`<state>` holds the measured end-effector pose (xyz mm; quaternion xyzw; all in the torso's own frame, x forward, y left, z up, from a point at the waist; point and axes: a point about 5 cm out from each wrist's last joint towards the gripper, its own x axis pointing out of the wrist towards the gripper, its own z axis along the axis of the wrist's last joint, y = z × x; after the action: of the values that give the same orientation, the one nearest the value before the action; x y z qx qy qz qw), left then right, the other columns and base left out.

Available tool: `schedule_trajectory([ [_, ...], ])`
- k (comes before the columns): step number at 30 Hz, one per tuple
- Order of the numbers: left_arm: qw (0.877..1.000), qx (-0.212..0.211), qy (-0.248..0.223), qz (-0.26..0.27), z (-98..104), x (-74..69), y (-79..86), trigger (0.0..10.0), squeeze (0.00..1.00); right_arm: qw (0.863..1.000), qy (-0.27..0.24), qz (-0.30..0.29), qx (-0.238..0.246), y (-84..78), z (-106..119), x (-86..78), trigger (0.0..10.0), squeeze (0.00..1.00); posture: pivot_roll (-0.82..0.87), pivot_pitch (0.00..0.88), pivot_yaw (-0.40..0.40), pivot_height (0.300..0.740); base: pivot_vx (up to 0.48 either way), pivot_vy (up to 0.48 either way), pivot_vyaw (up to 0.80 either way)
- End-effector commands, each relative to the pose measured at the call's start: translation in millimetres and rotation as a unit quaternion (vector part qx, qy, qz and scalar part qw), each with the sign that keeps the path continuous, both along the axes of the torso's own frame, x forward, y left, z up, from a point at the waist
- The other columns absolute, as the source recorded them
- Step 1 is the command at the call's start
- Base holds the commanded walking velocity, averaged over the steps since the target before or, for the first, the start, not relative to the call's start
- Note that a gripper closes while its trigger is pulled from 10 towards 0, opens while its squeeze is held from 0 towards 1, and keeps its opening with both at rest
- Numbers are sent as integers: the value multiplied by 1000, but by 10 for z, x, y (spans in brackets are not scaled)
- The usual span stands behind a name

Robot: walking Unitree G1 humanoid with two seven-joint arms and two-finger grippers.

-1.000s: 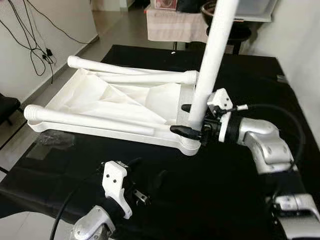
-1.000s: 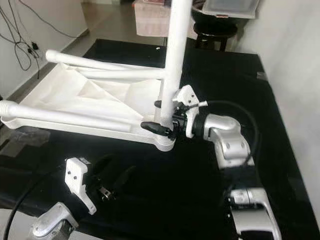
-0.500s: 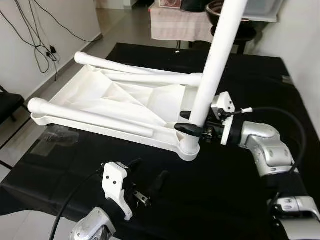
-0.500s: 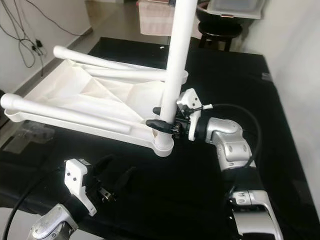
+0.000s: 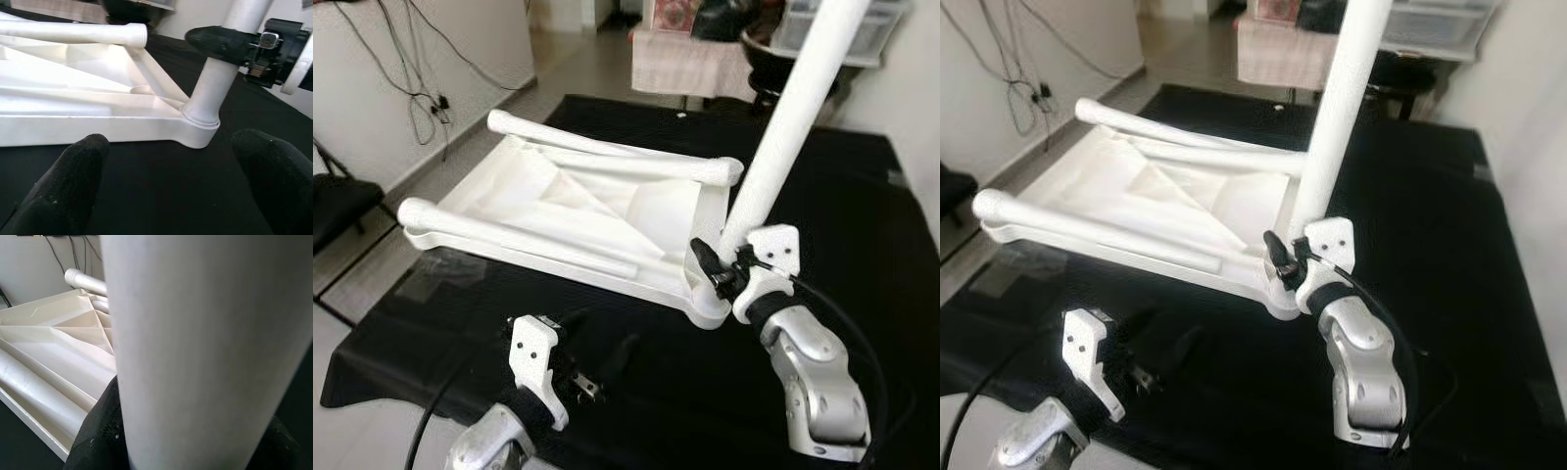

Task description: Building children table

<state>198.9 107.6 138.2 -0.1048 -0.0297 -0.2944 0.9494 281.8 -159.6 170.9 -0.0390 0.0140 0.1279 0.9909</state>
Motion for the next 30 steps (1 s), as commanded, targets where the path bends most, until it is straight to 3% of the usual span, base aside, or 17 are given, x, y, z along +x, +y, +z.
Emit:
schedule_trajectory([
  [1, 1000, 0, 12, -4, -43, -1, 7, 10000, 0, 992, 110, -50, -29, -191, -399, -45, 0, 0, 59, 139, -10, 740, 0, 0, 0],
  [2, 1000, 0, 11, -2, -44, 1, 10, 10000, 0, 993, 109, -39, -28, -133, -374, -37, 0, 0, 61, 137, -12, 740, 0, 0, 0],
  [3, 1000, 1, 10, 2, -44, 3, 15, 10000, 0, 993, 112, -23, -29, -65, -361, -23, 10000, 0, 65, 137, -12, 740, 0, 0, 0],
  [6, 1000, 1, 9, 4, -44, 5, 16, 10000, 0, 994, 107, 8, -9, 27, -325, -4, 10000, 24, 68, 134, -14, 740, 0, 0, 0],
  [7, 1000, 1, 9, 6, -43, 7, 17, 10000, 0, 994, 103, 21, 6, 96, -294, -3, 10000, 1000, 68, 134, -14, 740, 0, 0, 0],
  [9, 1000, 1, 9, 6, -43, 8, 18, 10000, 0, 994, 96, 48, 15, 168, -247, 18, 10000, 1000, 69, 134, -13, 740, 0, 0, 0],
  [12, 1000, 6, 10, 6, -46, 4, 22, 10000, 0, 986, 13, 154, 56, 250, 143, 259, 10000, 1000, 68, 127, -10, 740, 0, 0, 0],
  [13, 1000, 6, 10, 6, -46, 4, 22, 10000, 0, 986, 13, 154, 56, 250, 143, 259, 10000, 1000, 68, 127, -10, 740, 0, 0, 0],
  [14, 1000, 10, 10, 8, -42, -1, 31, 10000, 0, 974, 2, 214, 68, 279, 250, 281, 10000, 1000, 59, 124, -7, 740, 0, 0, 0],
  [15, 1000, 10, 10, 8, -42, -1, 31, 10000, 0, 974, 2, 214, 68, 279, 250, 281, 10000, 1000, 59, 124, -7, 740, 0, 0, 0],
  [16, 1000, 26, 9, 11, -30, -12, 56, 10000, 0, 943, 8, 330, 40, 291, 280, 237, 10000, 1000, 41, 119, 0, 740, 0, 0, 0],
  [17, 999, 43, 0, 18, -9, -5, 74, 10000, 0, 926, 16, 376, 14, 256, 245, 222, 10000, 659, 39, 119, 1, 740, 0, 0, 0],
  [20, 998, 54, -7, 23, 6, 1, 86, 10000, 0, 917, 22, 399, -4, 225, 213, 215, 10000, 659, 39, 119, 1, 740, 0, 0, 0],
  [21, 997, 69, -18, 34, 27, 22, 113, 10000, 0, 908, 28, 417, -18, 184, 188, 230, 10000, 0, 39, 119, 1, 740, 0, 0, 0],
  [24, 995, 79, -28, 48, 45, 45, 147, 10000, 0, 903, 35, 427, -28, 149, 177, 257, 10000, 0, 41, 119, 4, 740, 0, 0, 0],
  [25, 992, 98, -40, 65, 55, 72, 195, 10000, 0, 896, 39, 441, -32, 124, 196, 289, 10000, 0, 40, 121, 7, 740, 0, 0, 0],
  [30, 989, 100, -46, 99, 56, 97, 262, 10000, 0, 886, 40, 461, -21, 106, 293, 393, 10000, 0, 52, 131, 17, 740, 0, 0, 0],
])
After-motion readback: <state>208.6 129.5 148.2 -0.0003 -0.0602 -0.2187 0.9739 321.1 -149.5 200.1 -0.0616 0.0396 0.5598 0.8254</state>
